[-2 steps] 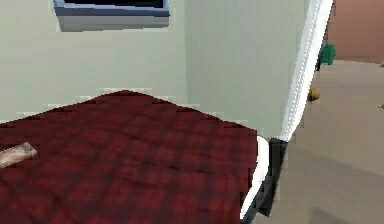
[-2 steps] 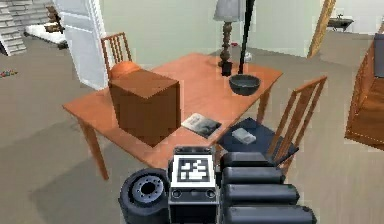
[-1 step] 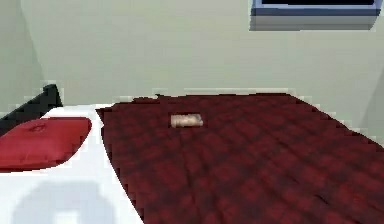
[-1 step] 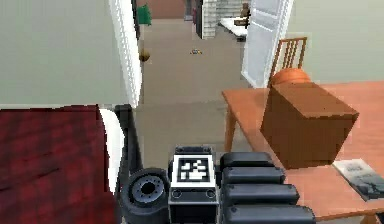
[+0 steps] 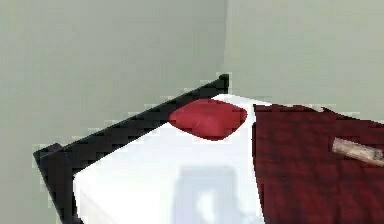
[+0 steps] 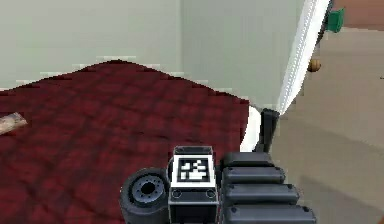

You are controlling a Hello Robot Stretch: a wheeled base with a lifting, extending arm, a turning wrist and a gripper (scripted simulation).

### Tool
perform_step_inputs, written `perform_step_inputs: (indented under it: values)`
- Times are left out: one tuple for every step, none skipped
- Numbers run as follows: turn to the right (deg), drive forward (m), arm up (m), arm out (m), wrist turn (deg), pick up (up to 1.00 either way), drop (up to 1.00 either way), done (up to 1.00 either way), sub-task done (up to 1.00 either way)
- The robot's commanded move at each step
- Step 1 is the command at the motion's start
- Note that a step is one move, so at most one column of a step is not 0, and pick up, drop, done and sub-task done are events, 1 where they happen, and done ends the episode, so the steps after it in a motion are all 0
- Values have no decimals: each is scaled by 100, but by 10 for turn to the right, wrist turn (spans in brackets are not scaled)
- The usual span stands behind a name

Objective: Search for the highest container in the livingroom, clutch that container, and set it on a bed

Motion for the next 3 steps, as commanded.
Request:
perform_step_inputs:
  values:
    - [-450, 0, 0, 0, 0, 0, 0, 0, 0]
    - [0, 10, 0, 0, 0, 0, 0, 0, 0]
    - [450, 0, 0, 0, 0, 0, 0, 0, 0]
